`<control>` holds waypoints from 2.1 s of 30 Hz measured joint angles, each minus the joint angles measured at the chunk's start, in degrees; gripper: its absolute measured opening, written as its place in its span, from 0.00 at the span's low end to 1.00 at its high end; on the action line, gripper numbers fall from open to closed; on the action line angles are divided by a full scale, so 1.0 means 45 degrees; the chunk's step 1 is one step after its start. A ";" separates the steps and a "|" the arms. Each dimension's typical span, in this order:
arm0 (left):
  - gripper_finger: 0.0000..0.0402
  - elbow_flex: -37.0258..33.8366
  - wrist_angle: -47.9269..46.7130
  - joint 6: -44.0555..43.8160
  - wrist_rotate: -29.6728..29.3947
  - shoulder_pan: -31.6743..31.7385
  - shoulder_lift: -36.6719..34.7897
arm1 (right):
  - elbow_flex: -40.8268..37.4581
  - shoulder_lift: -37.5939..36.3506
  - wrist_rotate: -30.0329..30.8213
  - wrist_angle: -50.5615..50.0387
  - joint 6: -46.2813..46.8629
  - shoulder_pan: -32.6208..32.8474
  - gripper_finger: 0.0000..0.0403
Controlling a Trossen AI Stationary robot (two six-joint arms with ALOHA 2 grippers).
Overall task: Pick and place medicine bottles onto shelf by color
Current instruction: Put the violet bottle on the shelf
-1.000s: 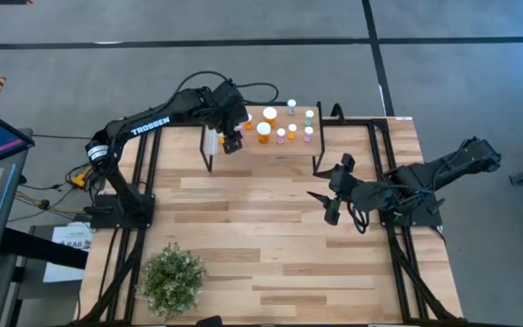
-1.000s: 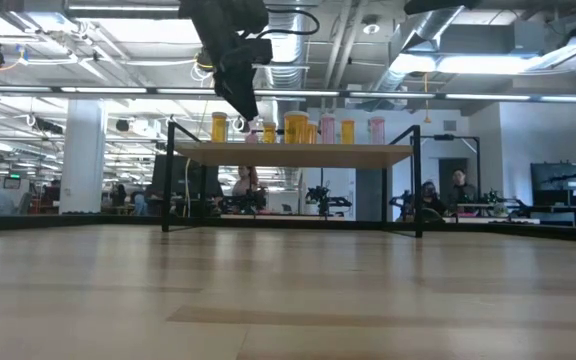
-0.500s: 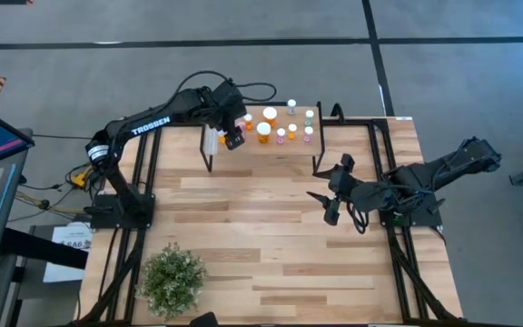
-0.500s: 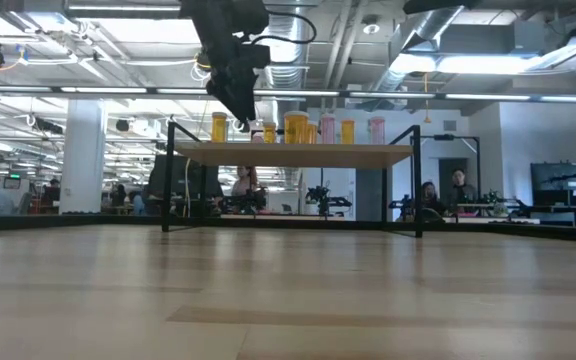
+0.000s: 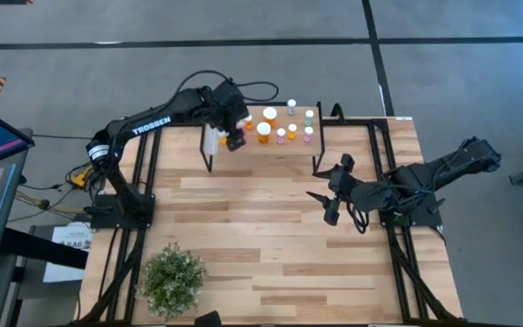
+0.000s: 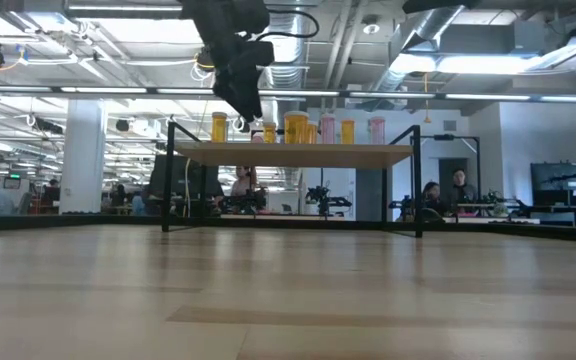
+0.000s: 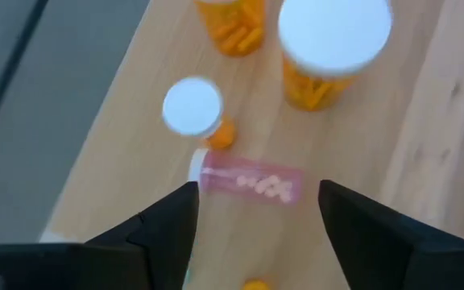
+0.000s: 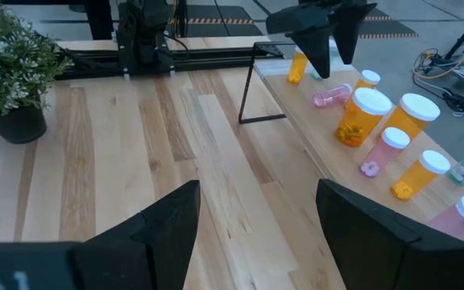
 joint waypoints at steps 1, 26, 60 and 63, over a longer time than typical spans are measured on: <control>0.62 0.0000 0.0098 -0.0310 0.0189 0.0053 0.0000 | 0.0000 0.0000 0.0000 -0.0005 -0.0009 0.0000 0.67; 0.72 -0.0078 0.0383 -0.4247 -0.0558 -0.0092 0.0606 | 0.0000 0.0000 0.0005 0.0036 -0.0231 0.0000 0.67; 0.49 -0.0029 -0.0323 -0.3994 -0.0947 0.0073 0.1462 | 0.0000 -0.0005 0.0005 0.0296 -0.0302 0.0000 0.67; 0.42 -0.0027 -0.0340 -0.3994 -0.0910 0.0095 0.1462 | 0.0000 -0.0005 0.0005 0.0296 -0.0331 0.0000 0.67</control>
